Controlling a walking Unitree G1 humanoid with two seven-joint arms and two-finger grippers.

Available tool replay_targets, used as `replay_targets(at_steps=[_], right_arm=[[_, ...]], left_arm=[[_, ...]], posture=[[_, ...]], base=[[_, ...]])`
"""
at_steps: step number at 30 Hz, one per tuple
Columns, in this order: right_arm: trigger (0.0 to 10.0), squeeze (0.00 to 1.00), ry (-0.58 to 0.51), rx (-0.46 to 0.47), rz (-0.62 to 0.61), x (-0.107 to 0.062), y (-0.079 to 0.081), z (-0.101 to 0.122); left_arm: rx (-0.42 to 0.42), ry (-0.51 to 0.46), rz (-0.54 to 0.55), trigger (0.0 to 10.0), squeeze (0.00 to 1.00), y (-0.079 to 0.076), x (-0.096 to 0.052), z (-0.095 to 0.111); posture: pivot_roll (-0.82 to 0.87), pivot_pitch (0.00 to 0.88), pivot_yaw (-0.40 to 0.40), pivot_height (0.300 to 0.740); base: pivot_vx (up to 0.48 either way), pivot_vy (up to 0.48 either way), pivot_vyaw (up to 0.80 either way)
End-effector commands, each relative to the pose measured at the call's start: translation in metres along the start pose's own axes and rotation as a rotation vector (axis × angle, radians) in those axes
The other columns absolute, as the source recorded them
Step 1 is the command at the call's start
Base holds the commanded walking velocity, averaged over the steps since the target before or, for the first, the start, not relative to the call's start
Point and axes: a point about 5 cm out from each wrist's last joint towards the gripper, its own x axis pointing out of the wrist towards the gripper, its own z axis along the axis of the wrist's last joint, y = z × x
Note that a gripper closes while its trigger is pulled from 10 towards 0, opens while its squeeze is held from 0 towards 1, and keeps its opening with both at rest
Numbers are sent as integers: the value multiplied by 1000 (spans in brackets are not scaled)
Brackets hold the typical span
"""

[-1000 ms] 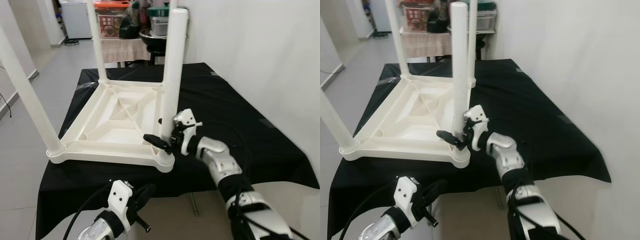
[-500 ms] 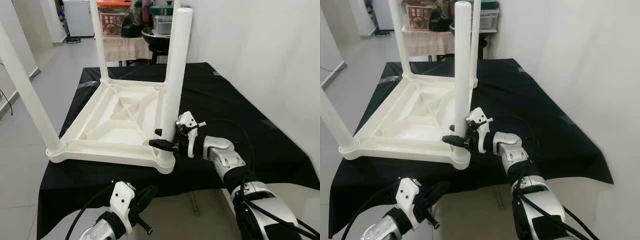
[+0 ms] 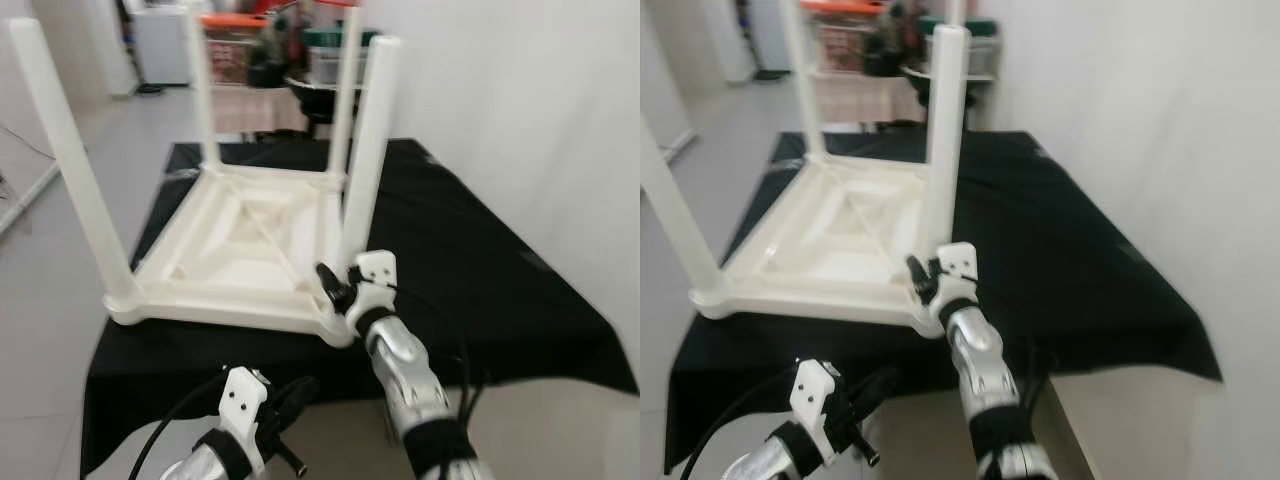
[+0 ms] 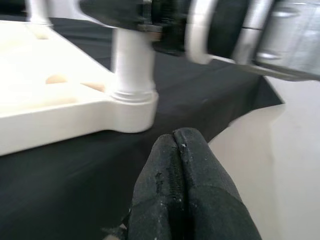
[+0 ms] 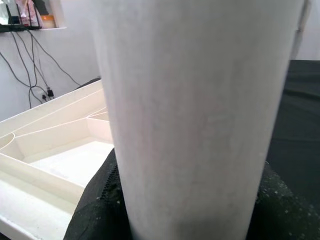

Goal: Building children table

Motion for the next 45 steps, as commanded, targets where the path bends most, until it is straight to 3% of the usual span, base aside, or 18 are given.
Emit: replay_targets(at_steps=[1,5,6,8,9,13,15,16,17,18,19,20,23,30,31,32,33,45], right_arm=[[0,0,199,123,69,-14,31,-48],[0,0,168,14,77,1,11,-32],[10000,0,164,7,77,6,9,-29],[10000,0,166,10,79,8,8,-28],[10000,1000,132,37,131,13,12,-20],[10000,1000,101,49,169,16,15,-13],[10000,1000,12,44,346,23,24,16],[10000,1000,12,44,346,23,24,16],[10000,671,-16,5,467,25,24,28],[10000,671,-16,5,467,25,24,28],[10000,0,-32,-29,570,26,23,37],[10000,0,-26,-82,686,26,17,43],[10000,0,-7,-141,816,25,8,49],[10000,0,51,-129,877,29,-9,56],[1882,0,58,-113,863,29,-13,57],[1882,0,58,-113,863,29,-13,57],[0,0,63,-102,855,30,-15,57],[0,0,50,-82,879,22,-29,54]], left_arm=[[-3,12,-10,10000,0,1,1,-1],[-26,11,-20,10000,0,1,2,-1],[-26,8,-15,10000,0,2,3,-1],[-24,5,-10,10000,0,2,3,-1],[-19,4,-5,10000,0,2,4,-1],[-17,4,-2,10000,0,2,5,-1],[-22,4,-2,10000,0,3,6,-1],[-22,4,-2,10000,0,3,6,-1],[-26,5,-3,10000,0,3,7,-2],[-26,5,-3,10000,0,3,7,-2],[-28,5,-3,10000,0,3,8,-2],[-29,6,-4,10000,0,4,9,-2],[-30,6,-5,10000,0,4,10,-2],[-29,9,-3,10000,0,5,11,-3],[-30,10,-4,10000,0,5,11,-4],[-30,10,-4,10000,0,5,11,-4],[-31,11,-4,10000,0,5,11,-4],[-33,13,-7,10000,0,5,10,-4]], posture=[[-4,0,-36,740],[3,0,-54,740],[12,0,-59,740],[12,0,-59,740],[22,0,-64,740],[24,0,-66,740],[23,0,-69,740],[23,0,-69,740],[28,0,-71,740],[28,0,-71,740],[28,0,-71,740],[35,0,-77,740],[43,0,-81,740],[53,0,-86,740],[54,0,-84,740],[54,0,-84,740],[56,0,-83,740],[49,0,-77,740]], base=[[0,0,0],[0,0,0],[0,0,0],[0,0,0],[0,0,0],[0,0,0],[0,0,0],[0,0,0],[0,0,0],[0,0,0],[0,0,0],[0,0,0],[0,0,0],[0,0,0],[0,0,0],[0,0,0],[0,0,0],[0,0,0]])
